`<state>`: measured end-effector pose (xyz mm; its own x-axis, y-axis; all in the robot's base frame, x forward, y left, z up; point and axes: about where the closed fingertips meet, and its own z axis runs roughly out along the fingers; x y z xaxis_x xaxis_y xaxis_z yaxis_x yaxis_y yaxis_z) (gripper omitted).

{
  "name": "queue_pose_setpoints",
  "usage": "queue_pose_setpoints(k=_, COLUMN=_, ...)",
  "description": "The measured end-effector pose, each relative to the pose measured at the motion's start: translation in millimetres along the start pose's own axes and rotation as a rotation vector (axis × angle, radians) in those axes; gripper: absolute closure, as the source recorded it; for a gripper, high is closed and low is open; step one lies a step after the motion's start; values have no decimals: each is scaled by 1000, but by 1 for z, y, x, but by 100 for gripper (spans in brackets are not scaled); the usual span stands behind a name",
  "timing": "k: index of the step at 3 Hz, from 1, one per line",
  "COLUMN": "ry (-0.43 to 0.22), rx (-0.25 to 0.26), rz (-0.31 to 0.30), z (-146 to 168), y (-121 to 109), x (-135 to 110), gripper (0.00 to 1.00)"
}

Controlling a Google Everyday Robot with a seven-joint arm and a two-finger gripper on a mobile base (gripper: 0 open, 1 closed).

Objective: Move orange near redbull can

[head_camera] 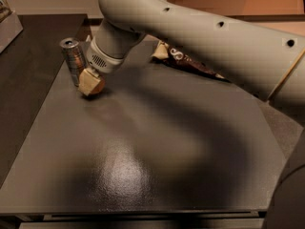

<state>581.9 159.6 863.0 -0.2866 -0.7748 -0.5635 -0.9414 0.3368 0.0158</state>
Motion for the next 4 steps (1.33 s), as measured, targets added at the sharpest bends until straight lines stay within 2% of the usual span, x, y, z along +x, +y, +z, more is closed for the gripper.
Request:
queue_pose_setpoints(k=2, ry=9, rx=21, rz=5, z=13, y=-4, x=10, gripper=13)
queue_pose_setpoints(k=3, ry=10, rx=20, rz=3, z=13, y=-3, x=9, gripper=0)
queue_pose_setpoints(k=4, ry=10, rx=20, rz=3, z=13, y=-3, x=9, gripper=0)
